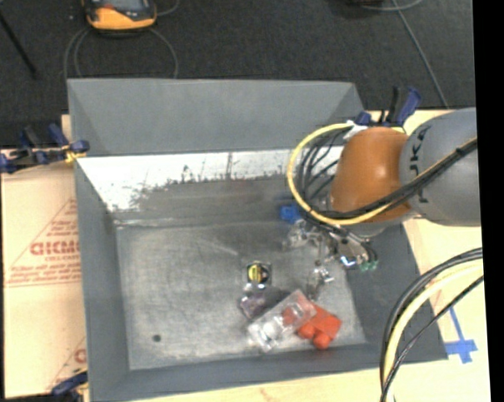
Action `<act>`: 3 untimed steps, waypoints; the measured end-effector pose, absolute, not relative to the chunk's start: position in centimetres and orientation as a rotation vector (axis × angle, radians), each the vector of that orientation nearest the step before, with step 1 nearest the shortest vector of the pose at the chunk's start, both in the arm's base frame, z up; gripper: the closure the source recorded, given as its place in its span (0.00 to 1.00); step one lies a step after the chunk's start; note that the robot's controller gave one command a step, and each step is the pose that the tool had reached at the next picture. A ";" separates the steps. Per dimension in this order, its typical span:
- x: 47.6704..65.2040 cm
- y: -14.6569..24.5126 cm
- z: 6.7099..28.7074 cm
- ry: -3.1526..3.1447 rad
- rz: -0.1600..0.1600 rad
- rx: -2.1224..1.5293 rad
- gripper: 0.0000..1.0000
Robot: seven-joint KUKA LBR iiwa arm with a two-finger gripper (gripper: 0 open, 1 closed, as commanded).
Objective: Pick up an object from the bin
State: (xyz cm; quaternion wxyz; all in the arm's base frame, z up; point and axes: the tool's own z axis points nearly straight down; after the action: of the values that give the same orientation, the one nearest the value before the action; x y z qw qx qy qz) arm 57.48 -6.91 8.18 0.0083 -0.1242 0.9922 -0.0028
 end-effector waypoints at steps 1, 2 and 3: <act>51.8 -3.1 9.6 3.068 -0.014 -0.382 0.00; 51.3 -1.4 9.3 3.023 -0.014 -0.544 0.00; 49.9 3.9 10.1 2.958 -0.015 -0.852 0.00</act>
Offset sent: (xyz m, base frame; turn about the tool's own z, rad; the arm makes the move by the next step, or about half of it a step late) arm -0.0682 0.0391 0.0059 0.0027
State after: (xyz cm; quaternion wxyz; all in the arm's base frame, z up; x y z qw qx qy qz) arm 49.85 3.95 10.14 0.0317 -0.2765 0.9605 -0.0049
